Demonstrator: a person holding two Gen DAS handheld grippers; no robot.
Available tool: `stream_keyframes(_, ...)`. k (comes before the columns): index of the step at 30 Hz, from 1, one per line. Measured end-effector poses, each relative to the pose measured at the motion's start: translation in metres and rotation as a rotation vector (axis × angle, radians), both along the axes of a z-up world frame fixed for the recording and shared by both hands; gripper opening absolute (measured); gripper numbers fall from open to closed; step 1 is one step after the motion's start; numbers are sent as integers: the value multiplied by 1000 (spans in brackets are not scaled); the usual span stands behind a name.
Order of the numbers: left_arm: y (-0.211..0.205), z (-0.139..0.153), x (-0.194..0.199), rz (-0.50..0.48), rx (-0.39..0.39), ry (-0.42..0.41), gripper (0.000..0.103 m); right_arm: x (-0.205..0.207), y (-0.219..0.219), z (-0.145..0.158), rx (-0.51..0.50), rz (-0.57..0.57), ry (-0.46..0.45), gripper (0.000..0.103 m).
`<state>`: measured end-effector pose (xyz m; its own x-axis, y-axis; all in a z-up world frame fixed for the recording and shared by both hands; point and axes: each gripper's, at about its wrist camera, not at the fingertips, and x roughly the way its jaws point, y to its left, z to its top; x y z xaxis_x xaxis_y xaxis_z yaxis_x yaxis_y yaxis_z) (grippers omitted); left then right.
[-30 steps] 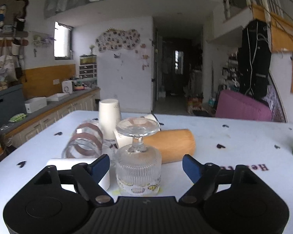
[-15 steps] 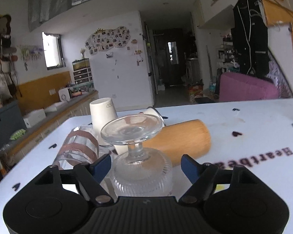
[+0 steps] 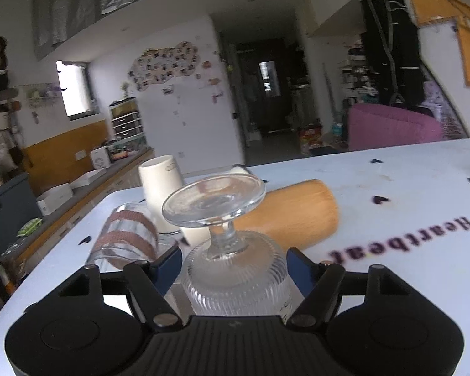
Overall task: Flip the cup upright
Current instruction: 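Lift the goblet with the left tool while the right tool grasps its base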
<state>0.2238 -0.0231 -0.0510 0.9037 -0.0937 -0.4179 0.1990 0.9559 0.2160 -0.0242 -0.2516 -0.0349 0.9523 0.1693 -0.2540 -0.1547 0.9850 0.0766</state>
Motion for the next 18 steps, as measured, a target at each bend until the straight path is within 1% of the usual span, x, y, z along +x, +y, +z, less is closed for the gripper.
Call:
stream_keyframes(6, -18, -1, -31, -127, -4, -2, 73, -2, 1, 1, 4, -2, -8, 103)
stream_keyframes(14, -59, -7, -103, -331, -32, -27, 73, -8, -9, 4, 20, -34, -22, 103)
stream_keyframes(18, -76, -13, -134, -405, -43, -45, 73, -8, -16, 5, 31, -53, -21, 103)
